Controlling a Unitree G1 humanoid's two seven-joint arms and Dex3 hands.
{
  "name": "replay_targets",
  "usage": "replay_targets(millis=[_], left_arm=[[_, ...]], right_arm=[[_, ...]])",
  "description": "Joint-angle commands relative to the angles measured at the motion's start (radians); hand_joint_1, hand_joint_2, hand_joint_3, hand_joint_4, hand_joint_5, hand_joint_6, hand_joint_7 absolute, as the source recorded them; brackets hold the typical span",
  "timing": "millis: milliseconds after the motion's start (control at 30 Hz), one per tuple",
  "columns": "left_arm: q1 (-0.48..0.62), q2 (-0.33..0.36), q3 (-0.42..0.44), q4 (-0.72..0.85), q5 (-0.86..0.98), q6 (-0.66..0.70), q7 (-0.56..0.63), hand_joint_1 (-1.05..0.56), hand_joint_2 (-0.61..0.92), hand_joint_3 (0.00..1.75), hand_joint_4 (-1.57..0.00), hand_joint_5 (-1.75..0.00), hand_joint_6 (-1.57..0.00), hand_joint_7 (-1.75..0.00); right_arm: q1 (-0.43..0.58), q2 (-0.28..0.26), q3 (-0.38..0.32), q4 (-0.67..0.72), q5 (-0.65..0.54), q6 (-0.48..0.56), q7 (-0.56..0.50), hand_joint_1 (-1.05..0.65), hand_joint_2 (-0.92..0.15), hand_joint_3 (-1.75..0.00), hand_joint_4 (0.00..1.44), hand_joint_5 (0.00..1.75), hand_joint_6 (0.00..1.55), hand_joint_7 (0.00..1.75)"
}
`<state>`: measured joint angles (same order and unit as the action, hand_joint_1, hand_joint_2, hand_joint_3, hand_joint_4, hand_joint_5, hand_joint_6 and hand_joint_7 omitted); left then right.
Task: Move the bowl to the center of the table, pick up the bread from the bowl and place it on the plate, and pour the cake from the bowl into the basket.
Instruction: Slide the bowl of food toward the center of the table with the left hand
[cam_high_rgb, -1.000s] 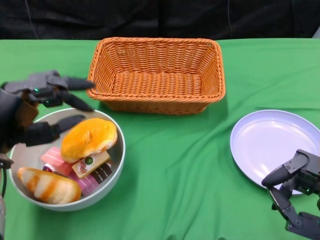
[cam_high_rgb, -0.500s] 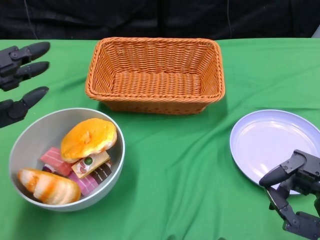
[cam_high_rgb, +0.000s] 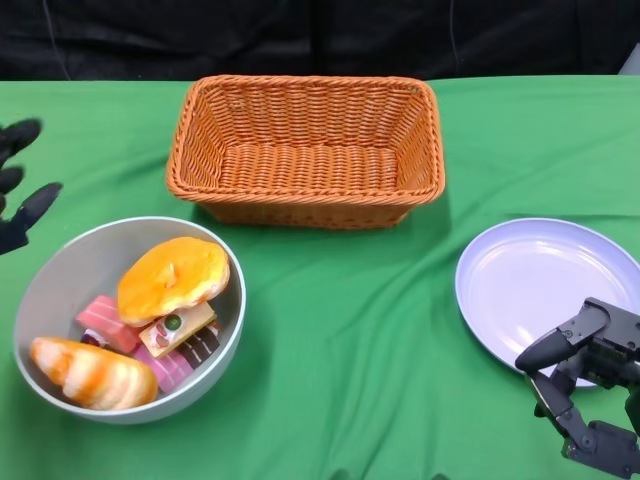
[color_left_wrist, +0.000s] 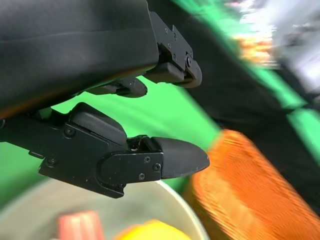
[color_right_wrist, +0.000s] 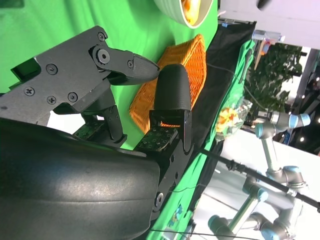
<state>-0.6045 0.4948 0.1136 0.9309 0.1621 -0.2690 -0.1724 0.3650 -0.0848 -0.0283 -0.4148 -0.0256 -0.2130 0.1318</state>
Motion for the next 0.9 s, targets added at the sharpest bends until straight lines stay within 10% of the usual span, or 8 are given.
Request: replay_targets(millis=[33,233,533,900], left_arm=[[-0.045,0.038,-0.027,0.045,0.028,0.056,0.026,-0.80,0.92,0.62,-0.32,-0.02,-0.26,0.00],[-0.052,0.040,-0.037,0.057,0.027,0.059,0.031,-0.80,0.92,0.63,-0.32,-0.01,-0.26,0.00],[-0.156,0.053,-0.024,0.120,-0.107,0.370,-0.405,-0.79,0.92,0.63,-0.03,0.00,-0.10,0.00],[-0.231,0.061,0.050,0.169,-0.258,0.635,-0.564,-0.79,0.92,0.62,0.00,0.00,-0.01,0.00]], right_arm=[[-0.002,-0.002,0.004,0.003,-0.005,0.006,-0.010,-0.20,-0.60,-0.76,0.83,1.52,0.81,1.12],[-0.002,-0.004,0.005,0.003,-0.005,0.006,-0.013,-0.20,-0.59,-0.78,0.83,1.52,0.81,1.12],[-0.009,-0.008,0.013,0.011,-0.002,0.001,-0.009,-0.18,-0.59,-0.80,0.81,1.53,0.80,1.12],[-0.006,-0.006,0.016,0.006,0.002,0.012,-0.010,-0.18,-0.60,-0.78,0.81,1.53,0.80,1.13]])
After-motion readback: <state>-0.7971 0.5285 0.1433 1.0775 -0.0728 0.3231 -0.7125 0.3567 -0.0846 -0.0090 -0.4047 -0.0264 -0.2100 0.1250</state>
